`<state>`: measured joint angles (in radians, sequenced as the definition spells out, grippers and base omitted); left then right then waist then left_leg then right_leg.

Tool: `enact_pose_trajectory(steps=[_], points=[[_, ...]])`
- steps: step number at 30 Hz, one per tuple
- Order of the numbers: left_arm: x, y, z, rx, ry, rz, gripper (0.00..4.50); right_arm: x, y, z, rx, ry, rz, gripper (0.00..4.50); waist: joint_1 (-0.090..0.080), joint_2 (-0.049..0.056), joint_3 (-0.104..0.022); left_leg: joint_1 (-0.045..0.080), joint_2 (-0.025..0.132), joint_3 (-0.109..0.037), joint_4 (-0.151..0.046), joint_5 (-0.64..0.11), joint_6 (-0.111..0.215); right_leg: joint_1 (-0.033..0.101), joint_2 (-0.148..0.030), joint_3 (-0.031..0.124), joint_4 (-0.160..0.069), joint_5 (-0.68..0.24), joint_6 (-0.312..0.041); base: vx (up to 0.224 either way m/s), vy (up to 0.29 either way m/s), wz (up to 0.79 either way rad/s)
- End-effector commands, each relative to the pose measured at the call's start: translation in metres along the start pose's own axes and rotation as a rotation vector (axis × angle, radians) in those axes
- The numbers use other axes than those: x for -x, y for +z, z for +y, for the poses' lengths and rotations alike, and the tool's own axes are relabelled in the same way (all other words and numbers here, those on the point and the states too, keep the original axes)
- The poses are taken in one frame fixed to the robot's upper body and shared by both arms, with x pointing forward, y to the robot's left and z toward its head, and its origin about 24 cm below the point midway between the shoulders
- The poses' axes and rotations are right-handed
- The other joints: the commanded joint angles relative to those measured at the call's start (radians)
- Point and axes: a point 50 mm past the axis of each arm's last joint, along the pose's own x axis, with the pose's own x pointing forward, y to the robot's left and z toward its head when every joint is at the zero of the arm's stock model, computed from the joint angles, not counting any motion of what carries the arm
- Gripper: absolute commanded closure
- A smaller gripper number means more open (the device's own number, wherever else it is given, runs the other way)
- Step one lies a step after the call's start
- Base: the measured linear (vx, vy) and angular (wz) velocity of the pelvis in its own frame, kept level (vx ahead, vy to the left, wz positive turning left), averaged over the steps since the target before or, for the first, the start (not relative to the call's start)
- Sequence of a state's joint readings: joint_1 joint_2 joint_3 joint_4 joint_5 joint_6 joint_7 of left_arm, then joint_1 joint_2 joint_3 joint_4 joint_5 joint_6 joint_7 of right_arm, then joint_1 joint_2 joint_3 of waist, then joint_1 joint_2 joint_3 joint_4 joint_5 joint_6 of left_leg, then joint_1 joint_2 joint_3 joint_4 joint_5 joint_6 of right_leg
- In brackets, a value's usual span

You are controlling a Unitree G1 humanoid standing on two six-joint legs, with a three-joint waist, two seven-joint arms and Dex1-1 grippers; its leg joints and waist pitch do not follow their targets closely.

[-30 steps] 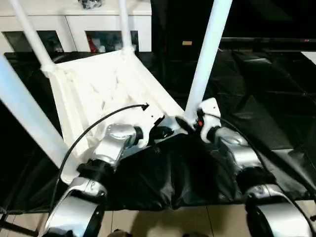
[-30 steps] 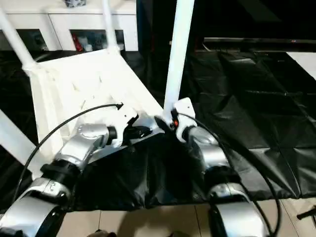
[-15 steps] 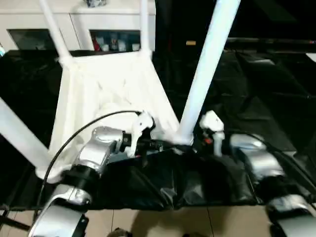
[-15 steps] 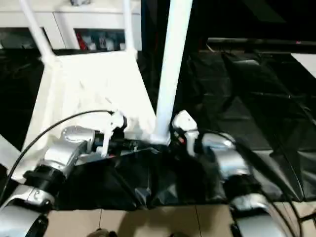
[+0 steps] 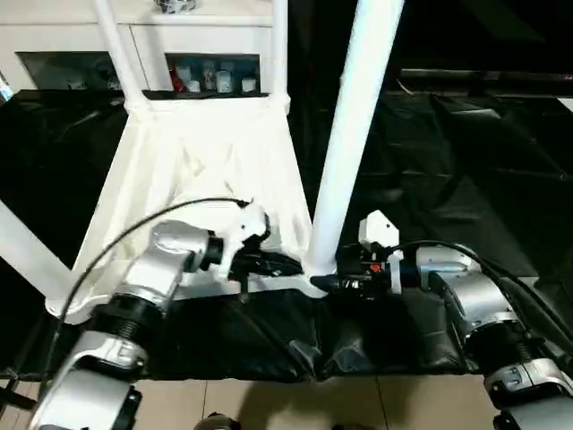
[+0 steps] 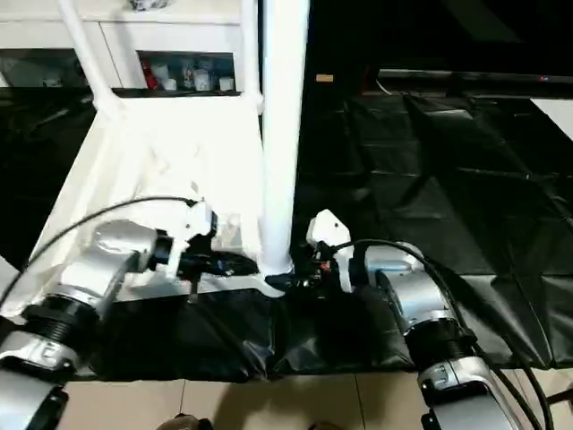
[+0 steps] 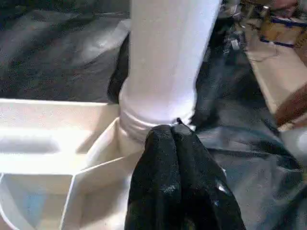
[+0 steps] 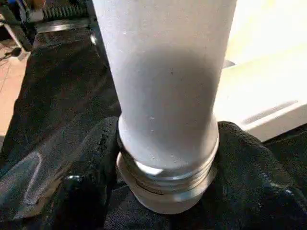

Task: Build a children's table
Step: Rotate leg to tighten

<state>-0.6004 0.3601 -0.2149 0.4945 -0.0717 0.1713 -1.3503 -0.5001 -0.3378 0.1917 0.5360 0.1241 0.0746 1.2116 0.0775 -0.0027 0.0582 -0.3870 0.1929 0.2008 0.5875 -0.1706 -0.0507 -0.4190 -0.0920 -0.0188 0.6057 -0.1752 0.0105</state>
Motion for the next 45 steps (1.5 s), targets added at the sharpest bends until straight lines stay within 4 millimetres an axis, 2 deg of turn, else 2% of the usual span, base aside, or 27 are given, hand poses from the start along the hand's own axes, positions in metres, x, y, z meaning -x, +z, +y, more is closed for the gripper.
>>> enact_pose_trajectory(steps=[1,5,6,10,11,14,15,19,21,26,27,30,32,35,37,45], points=[[0.007,0.001,-0.001,-0.003,-0.009,0.038,4.06,0.001,0.000,0.002,0.025,0.014,0.014,1.74,0.002,-0.006,-0.068,0.022,0.035,-0.010,-0.070,-0.229,0.044,0.046,-0.036,0.018,-0.062,-0.191,-0.255,0.000,0.000,0.00],[0.008,-0.001,-0.002,-0.001,-0.011,0.048,3.92,0.000,0.001,0.002,0.030,0.009,0.014,1.74,0.002,-0.001,-0.069,0.024,0.034,-0.010,-0.070,-0.234,0.033,0.045,-0.035,0.019,-0.063,-0.191,-0.251,0.000,0.000,0.00],[0.008,-0.002,-0.002,-0.003,-0.009,0.054,3.70,0.000,0.001,0.002,0.032,0.006,0.015,1.74,0.002,0.000,-0.069,0.024,0.034,-0.010,-0.070,-0.234,0.032,0.046,-0.034,0.019,-0.062,-0.187,-0.253,0.000,0.000,0.00],[0.008,-0.009,-0.002,-0.004,0.011,0.091,3.56,-0.002,0.000,0.002,0.036,0.001,0.020,1.74,0.003,0.001,-0.070,0.023,0.032,-0.010,-0.069,-0.233,0.034,0.047,-0.034,0.018,-0.061,-0.166,-0.256,0.000,0.000,0.00],[0.008,-0.011,-0.002,0.001,0.013,0.100,3.29,-0.002,0.000,0.003,0.036,0.001,0.020,1.74,0.002,0.002,-0.070,0.022,0.032,-0.010,-0.069,-0.241,0.032,0.047,-0.034,0.019,-0.062,-0.172,-0.254,0.000,0.000,0.00],[0.010,-0.016,-0.002,0.020,0.017,0.112,3.17,-0.003,0.000,0.004,0.035,-0.002,0.017,1.74,0.003,0.007,-0.071,0.024,0.031,-0.012,-0.070,-0.246,0.024,0.048,-0.033,0.018,-0.062,-0.169,-0.252,0.000,0.000,0.00],[0.010,-0.016,-0.001,0.020,0.021,0.116,2.98,-0.003,0.000,0.004,0.035,-0.004,0.016,1.74,0.003,0.007,-0.071,0.024,0.031,-0.012,-0.070,-0.248,0.024,0.048,-0.033,0.018,-0.061,-0.166,-0.253,0.000,0.000,0.00],[0.010,-0.019,0.002,-0.006,0.052,0.148,2.71,-0.003,-0.002,0.005,0.033,-0.007,0.016,1.74,0.002,0.007,-0.072,0.023,0.030,-0.013,-0.069,-0.254,0.023,0.050,-0.034,0.018,-0.061,-0.156,-0.255,0.000,0.000,0.00],[0.010,-0.021,0.002,-0.015,0.055,0.168,2.71,-0.003,-0.003,0.005,0.033,-0.009,0.016,1.74,0.002,0.011,-0.072,0.024,0.031,-0.014,-0.070,-0.263,0.020,0.049,-0.033,0.017,-0.061,-0.162,-0.256,0.000,0.000,0.00],[0.011,-0.025,0.001,0.005,0.044,0.179,2.71,-0.003,-0.003,0.005,0.034,-0.014,0.016,1.74,0.003,0.011,-0.073,0.025,0.031,-0.013,-0.069,-0.255,0.020,0.050,-0.033,0.017,-0.059,-0.139,-0.265,0.000,0.000,0.00],[0.011,-0.026,0.002,0.008,0.055,0.180,2.99,-0.003,-0.003,0.005,0.034,-0.015,0.016,1.74,0.002,0.011,-0.073,0.024,0.030,-0.013,-0.069,-0.255,0.020,0.050,-0.033,0.017,-0.059,-0.137,-0.266,0.000,0.000,0.00],[0.012,-0.029,0.005,0.009,0.088,0.200,3.12,-0.003,-0.003,0.005,0.035,-0.014,0.016,1.74,0.003,0.011,-0.072,0.026,0.031,-0.013,-0.070,-0.273,0.016,0.049,-0.034,0.017,-0.061,-0.159,-0.263,0.000,0.000,0.00],[0.013,-0.030,0.005,0.015,0.097,0.204,3.43,-0.003,-0.003,0.006,0.035,-0.014,0.015,1.74,0.003,0.011,-0.071,0.027,0.031,-0.014,-0.071,-0.282,0.013,0.048,-0.034,0.018,-0.063,-0.177,-0.258,0.000,0.000,0.00],[0.013,-0.030,0.006,0.021,0.095,0.198,3.61,-0.004,-0.003,0.006,0.036,-0.013,0.014,1.74,0.004,0.012,-0.071,0.027,0.032,-0.014,-0.072,-0.285,0.008,0.047,-0.035,0.018,-0.064,-0.190,-0.254,0.000,0.000,0.00],[0.013,-0.030,0.006,0.026,0.092,0.190,3.95,-0.004,-0.003,0.006,0.036,-0.012,0.014,1.74,0.004,0.012,-0.071,0.028,0.032,-0.014,-0.072,-0.295,0.005,0.046,-0.034,0.018,-0.064,-0.200,-0.252,0.000,0.000,0.00],[0.011,-0.033,0.001,0.044,0.058,0.192,4.45,-0.012,-0.002,0.009,0.040,0.001,0.009,1.74,0.003,0.011,-0.071,0.026,0.031,-0.014,-0.072,-0.289,0.008,0.046,-0.035,0.019,-0.064,-0.197,-0.250,0.000,0.000,0.00]])
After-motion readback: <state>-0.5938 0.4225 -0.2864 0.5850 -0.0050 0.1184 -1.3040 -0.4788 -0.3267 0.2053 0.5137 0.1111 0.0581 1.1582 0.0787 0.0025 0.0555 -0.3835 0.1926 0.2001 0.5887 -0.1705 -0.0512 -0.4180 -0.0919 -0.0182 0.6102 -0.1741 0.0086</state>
